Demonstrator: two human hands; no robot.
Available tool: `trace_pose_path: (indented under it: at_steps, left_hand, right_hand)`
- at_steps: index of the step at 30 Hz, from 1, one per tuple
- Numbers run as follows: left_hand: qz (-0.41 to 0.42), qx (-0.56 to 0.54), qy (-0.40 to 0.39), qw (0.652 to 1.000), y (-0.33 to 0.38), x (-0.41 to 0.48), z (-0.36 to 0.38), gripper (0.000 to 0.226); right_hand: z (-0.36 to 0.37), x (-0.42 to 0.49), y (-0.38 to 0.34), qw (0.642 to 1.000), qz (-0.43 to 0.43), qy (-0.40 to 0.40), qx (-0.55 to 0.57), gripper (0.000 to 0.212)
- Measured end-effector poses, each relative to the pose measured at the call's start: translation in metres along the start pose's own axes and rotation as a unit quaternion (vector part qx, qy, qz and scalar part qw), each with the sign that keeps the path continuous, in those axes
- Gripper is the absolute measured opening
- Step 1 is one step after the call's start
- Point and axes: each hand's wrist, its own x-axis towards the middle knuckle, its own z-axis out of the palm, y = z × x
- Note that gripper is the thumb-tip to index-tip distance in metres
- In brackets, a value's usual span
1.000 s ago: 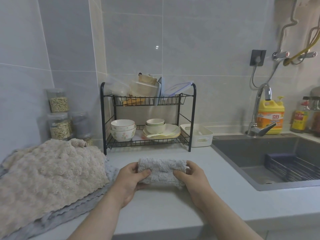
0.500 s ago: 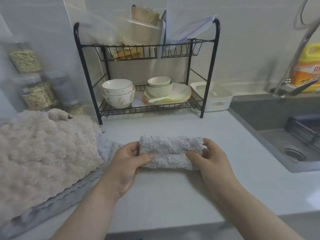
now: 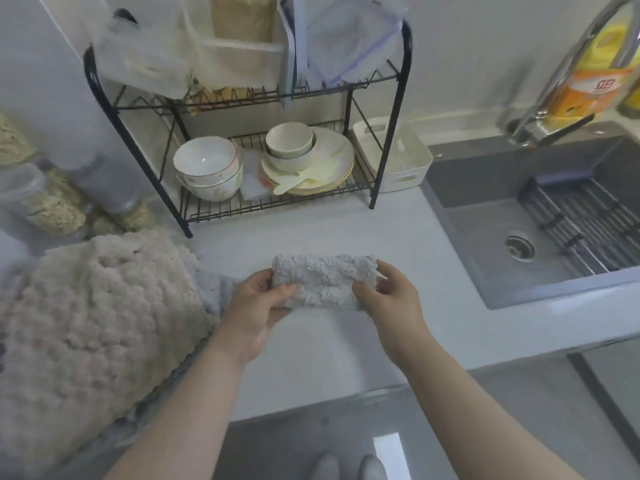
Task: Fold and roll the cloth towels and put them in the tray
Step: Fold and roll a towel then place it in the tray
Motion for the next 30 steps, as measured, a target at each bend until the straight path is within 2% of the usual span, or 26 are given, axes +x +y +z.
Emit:
trace_pose_path:
  at_steps: [2,6,8,11,13,16,20,23,24,26,30]
  left_hand:
    - [0.010,-0.020,-0.020,1.000,0.027,-0.011,0.009,0.017]
    - [0.049,-0.047,-0.111,0.991,0.085,-0.041,0.043,0.022]
    - [0.067,-0.039,-0.163,0.983,0.108,-0.054,0.068,0.036]
    - [0.077,-0.031,-0.237,0.968,0.131,-0.069,0.120,0.080]
    - [0.074,-0.035,-0.275,0.958,0.137,-0.076,0.163,0.089]
    - [0.057,-0.035,-0.348,0.935,0.133,-0.089,0.237,0.092]
    - [0.028,-0.012,-0.437,0.899,0.111,-0.115,0.351,0.072]
    - [0.028,0.010,-0.472,0.881,0.085,-0.143,0.445,0.042]
    - [0.025,0.014,-0.485,0.874,0.075,-0.153,0.475,0.039]
    - [0.015,0.026,-0.511,0.859,0.053,-0.173,0.533,0.037]
    - [-0.005,0.046,-0.544,0.838,0.009,-0.210,0.625,0.040]
  right_hand:
    - [-0.005,-0.014,-0.032,0.999,-0.008,0.014,0.033,0.029]
    - [-0.026,-0.043,-0.103,0.996,-0.058,0.022,0.064,0.026]
    - [-0.045,-0.057,-0.135,0.993,-0.081,0.040,0.075,0.026]
    - [-0.087,-0.084,-0.174,0.986,-0.111,0.088,0.085,0.024]
    - [-0.122,-0.104,-0.190,0.978,-0.130,0.127,0.099,0.023]
    - [-0.182,-0.136,-0.199,0.960,-0.156,0.205,0.110,0.026]
    - [-0.277,-0.180,-0.200,0.924,-0.177,0.309,0.142,0.025]
    - [-0.353,-0.212,-0.197,0.889,-0.181,0.391,0.152,0.054]
    - [-0.379,-0.222,-0.195,0.881,-0.186,0.407,0.152,0.048]
    - [-0.430,-0.242,-0.194,0.859,-0.203,0.443,0.159,0.024]
    - [-0.517,-0.283,-0.190,0.824,-0.209,0.504,0.151,0.025]
